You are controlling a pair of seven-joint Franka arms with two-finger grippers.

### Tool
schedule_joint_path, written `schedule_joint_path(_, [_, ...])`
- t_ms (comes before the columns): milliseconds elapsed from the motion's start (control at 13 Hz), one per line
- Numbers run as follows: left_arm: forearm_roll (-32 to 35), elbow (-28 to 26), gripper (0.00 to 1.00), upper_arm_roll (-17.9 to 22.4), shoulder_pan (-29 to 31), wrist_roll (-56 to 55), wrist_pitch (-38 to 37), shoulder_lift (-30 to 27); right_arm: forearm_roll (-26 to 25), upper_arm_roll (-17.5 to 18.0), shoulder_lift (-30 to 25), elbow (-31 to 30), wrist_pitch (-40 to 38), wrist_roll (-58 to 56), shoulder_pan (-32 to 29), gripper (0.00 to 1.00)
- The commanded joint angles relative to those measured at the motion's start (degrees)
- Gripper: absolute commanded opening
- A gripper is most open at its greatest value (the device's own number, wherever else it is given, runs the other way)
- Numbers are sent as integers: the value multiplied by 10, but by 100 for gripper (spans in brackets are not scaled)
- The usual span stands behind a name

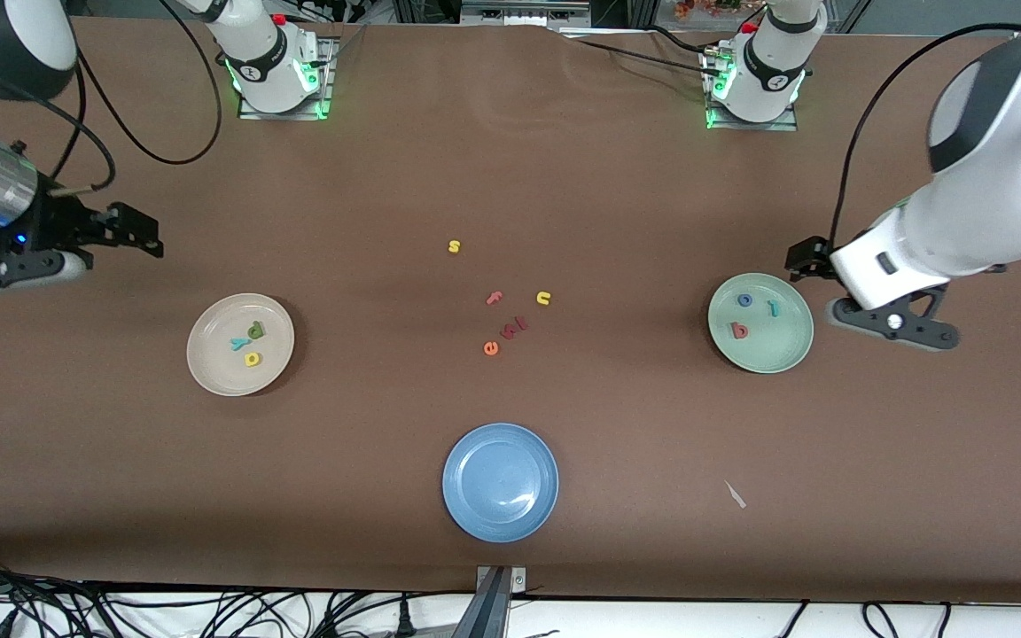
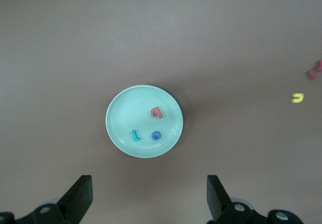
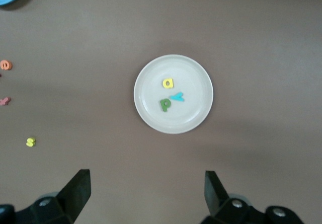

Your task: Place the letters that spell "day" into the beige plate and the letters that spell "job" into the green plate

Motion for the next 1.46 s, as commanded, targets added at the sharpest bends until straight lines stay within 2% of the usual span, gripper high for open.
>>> schedule_joint_path(0, [-16, 30, 100, 10, -1, 4, -16, -15, -41, 17, -26, -17, -20, 1, -13, 100])
schedule_joint_path(77, [-16, 29, 100, 33, -11, 4, -16, -27, -70, 31, -26, -12, -35, 0, -14, 100])
schedule_joint_path(154, [-16, 24, 100, 78, -47, -1, -12, -47, -91, 50, -30, -3, -67, 7, -18, 100])
schedule_joint_path(308, [-52, 20, 100, 152, -103, -3, -13, -69, -85, 56, -33, 1, -78, 41, -35, 100])
schedule_joint_path(540, [-118, -1, 100, 270, -178, -7, -12, -95, -46, 51, -55, 25, -85, 44, -44, 100])
schedule_joint_path(771, [-136, -98, 100, 312, -195, -12, 30, -165, -47, 51, -52, 27, -89, 41, -45, 100])
schedule_joint_path(925, [-158, -159, 100, 350, -206, -5, 49, -207, -27, 36, -52, 27, -89, 42, -45, 100])
schedule_joint_path(1156, [-153, -213, 100, 359, -218, -6, 83, -247, -15, 35, -50, 37, -87, 45, -44, 100])
schedule_joint_path(1311, [-153, -216, 100, 367, -236, -10, 84, -249, -15, 35, -49, 37, -90, 45, -44, 100])
schedule_joint_path(1388, [-153, -214, 100, 383, -252, -8, 84, -248, -14, 35, -48, 37, -90, 45, -44, 100])
